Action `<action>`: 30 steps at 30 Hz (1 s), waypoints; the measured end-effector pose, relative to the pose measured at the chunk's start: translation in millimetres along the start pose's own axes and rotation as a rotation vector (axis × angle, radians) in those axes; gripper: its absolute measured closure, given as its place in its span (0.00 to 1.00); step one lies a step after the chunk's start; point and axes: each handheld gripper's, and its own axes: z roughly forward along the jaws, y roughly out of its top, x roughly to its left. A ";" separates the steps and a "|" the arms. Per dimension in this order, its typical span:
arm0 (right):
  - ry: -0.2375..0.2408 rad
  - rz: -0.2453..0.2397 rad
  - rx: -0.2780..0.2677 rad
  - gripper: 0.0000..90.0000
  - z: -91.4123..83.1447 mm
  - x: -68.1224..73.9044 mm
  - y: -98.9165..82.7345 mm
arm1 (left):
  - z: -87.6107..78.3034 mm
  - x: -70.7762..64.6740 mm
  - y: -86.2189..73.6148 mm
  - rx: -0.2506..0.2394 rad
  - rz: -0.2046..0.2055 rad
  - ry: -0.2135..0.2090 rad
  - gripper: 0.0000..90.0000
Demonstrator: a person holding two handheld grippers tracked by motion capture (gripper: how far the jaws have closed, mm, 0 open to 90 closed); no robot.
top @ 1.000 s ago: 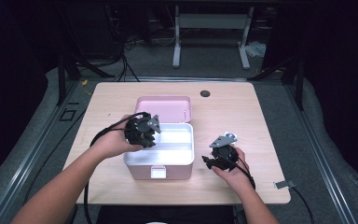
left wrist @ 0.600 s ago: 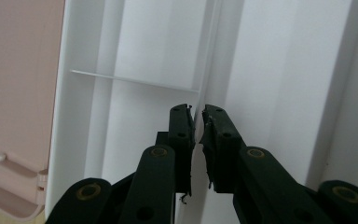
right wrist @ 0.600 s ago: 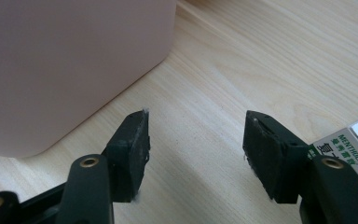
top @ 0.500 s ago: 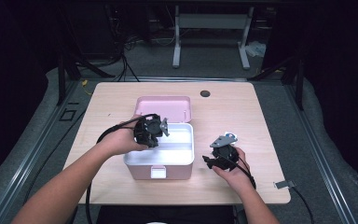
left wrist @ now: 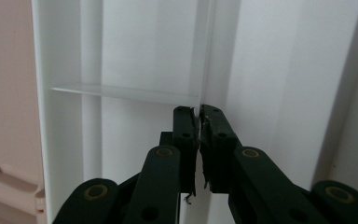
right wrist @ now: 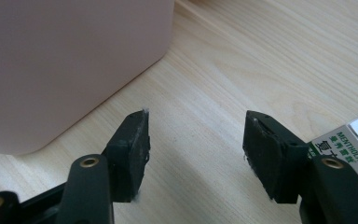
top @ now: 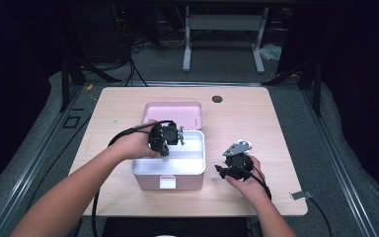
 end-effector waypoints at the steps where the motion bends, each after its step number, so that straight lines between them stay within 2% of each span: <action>1: -0.002 0.002 -0.002 0.45 0.1 0.3 0.0 | 0.4 1.0 0.4 0.002 0.010 -0.004 0.95; 4: -0.014 0.003 -0.004 0.45 0.7 0.8 -0.1 | 1.1 1.4 2.0 0.011 0.019 -0.013 0.95; 14: -0.010 -0.004 -0.007 0.45 1.6 0.9 0.0 | 3.7 3.0 8.5 0.062 0.072 -0.029 0.96; 20: -0.010 -0.003 -0.008 0.45 1.8 0.6 0.0 | 5.1 4.1 11.6 0.084 0.080 -0.042 0.97; 26: -0.022 0.003 0.001 0.45 1.6 0.9 0.0 | 4.4 5.3 11.9 0.087 0.077 -0.051 0.97; 30: -0.009 0.005 -0.007 0.45 1.9 0.3 -0.5 | 1.9 5.1 10.8 0.077 0.073 -0.054 0.98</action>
